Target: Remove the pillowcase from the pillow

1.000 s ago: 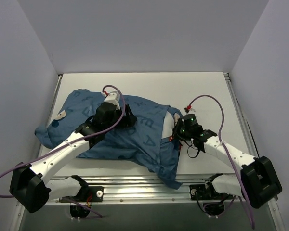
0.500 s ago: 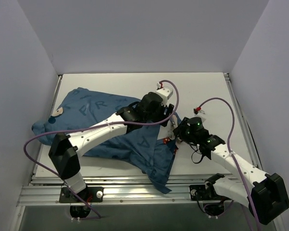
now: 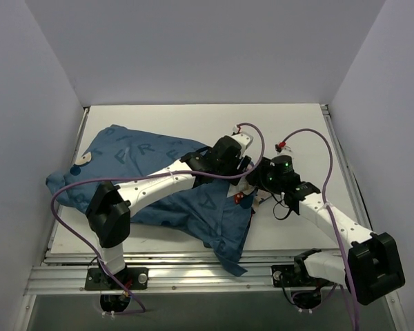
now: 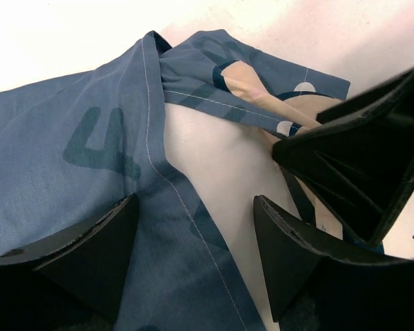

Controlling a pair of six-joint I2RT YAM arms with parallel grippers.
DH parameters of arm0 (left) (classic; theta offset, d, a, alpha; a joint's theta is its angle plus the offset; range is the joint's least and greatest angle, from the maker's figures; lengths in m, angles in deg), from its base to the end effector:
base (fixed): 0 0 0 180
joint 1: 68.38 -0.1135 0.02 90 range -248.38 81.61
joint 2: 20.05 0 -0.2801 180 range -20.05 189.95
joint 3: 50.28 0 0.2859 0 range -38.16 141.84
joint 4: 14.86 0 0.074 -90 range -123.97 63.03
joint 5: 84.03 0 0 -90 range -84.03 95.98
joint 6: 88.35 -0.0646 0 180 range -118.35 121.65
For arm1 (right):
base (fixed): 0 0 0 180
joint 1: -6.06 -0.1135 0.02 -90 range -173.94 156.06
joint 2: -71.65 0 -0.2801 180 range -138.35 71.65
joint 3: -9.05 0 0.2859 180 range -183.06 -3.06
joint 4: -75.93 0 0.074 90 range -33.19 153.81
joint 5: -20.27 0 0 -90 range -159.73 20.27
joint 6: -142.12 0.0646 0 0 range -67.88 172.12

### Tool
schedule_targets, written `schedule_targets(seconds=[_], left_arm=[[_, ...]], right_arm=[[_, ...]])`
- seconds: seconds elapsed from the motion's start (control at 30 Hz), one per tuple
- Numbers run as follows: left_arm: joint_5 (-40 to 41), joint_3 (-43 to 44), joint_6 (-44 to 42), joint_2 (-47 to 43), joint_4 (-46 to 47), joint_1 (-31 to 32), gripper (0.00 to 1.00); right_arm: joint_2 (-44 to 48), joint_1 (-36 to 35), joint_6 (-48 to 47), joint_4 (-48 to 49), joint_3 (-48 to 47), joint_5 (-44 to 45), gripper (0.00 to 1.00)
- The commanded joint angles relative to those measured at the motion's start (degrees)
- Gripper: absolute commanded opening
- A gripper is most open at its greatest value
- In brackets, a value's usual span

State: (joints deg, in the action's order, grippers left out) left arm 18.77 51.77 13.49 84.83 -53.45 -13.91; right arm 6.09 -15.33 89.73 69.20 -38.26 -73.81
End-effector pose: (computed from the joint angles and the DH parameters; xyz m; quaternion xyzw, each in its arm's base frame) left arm 0.2907 -0.3825 0.2795 0.2865 0.8605 -0.1385 0.3978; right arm 0.2787 0.1141 0.2205 0.1000 0.8370 0.2906 0.4527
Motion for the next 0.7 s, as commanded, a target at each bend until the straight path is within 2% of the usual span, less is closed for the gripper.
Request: schedule_targets(seconds=[0.0,0.27,0.37,0.4,0.47,0.5,0.53,0.57,0.6,0.67], left_arm=[[1.1,-1.0,0.9,0.4,-2.0,0.3,0.75],[-0.8,-6.3,4.6,1.0,-0.8,0.3,0.72],[-0.3,-7.3,5.5,1.1,-0.6,0.3,0.59],[-0.1,-7.6,5.7,1.1,-0.5,0.1,0.43],[0.5,-7.9,5.8,1.3,-0.6,-0.1,0.27],[0.6,-8.0,5.9,1.3,-0.8,-0.2,0.1],[0.8,-8.1,6.4,1.2,-0.9,-0.2,0.03],[1.5,-8.3,6.5,0.9,-1.0,-0.4,0.02],[1.6,-8.9,6.7,0.4,-1.0,-0.6,0.02],[2.3,-10.1,7.1,-2.2,-0.5,-0.7,0.02]], right_arm=[[-1.8,0.4,-3.5,4.2,-5.0,-2.1,0.47],[-12.1,0.6,-5.3,8.8,-8.1,-2.2,0.5],[-15.1,1.1,-5.3,10.3,-7.4,-2.3,0.49],[-15.6,1.3,-5.3,11.0,-7.0,-1.6,0.45],[-16.4,2.6,-4.8,12.3,-5.2,-1.3,0.39],[-16.5,3.4,-4.6,12.5,-4.6,-1.4,0.31],[-16.9,4.2,-4.6,12.8,-4.3,-2.1,0.28],[-17.0,5.6,-4.6,13.0,-3.5,-2.2,0.23],[-17.0,6.2,-4.7,13.0,-3.3,-2.1,0.14],[-17.0,8.0,-5.0,12.9,-3.2,-2.2,0.06]])
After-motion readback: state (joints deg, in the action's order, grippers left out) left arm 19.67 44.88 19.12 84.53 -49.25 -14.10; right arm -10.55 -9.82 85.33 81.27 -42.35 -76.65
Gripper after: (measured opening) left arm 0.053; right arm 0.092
